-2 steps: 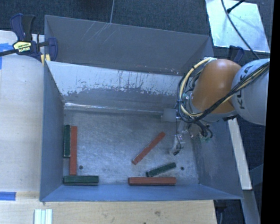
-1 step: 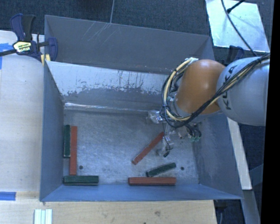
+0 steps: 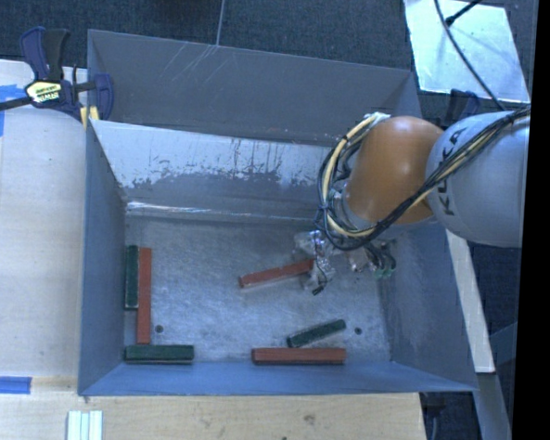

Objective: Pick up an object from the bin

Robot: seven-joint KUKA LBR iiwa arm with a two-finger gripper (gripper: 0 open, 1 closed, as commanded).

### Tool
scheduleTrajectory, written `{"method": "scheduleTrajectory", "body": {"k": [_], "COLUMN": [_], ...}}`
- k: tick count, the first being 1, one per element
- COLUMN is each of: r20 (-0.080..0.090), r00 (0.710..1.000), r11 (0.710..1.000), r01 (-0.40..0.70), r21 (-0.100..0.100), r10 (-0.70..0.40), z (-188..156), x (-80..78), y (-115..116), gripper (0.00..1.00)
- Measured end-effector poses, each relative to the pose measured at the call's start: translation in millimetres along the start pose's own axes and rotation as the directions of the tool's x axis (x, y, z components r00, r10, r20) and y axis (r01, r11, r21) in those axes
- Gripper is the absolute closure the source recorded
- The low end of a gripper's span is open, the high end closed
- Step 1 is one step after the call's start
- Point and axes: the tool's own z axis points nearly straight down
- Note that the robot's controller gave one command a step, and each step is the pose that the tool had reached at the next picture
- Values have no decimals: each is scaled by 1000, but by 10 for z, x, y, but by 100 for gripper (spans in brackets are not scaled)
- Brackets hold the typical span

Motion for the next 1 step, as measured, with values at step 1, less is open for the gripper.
{"method": "scheduleTrajectory", "body": {"k": [1], "r20": [9], "r00": [997], "r11": [997], "r01": [76], "r21": [4], "r10": [-76], "z": [-1559], "x": [226], "y": [256], "gripper": [100]}}
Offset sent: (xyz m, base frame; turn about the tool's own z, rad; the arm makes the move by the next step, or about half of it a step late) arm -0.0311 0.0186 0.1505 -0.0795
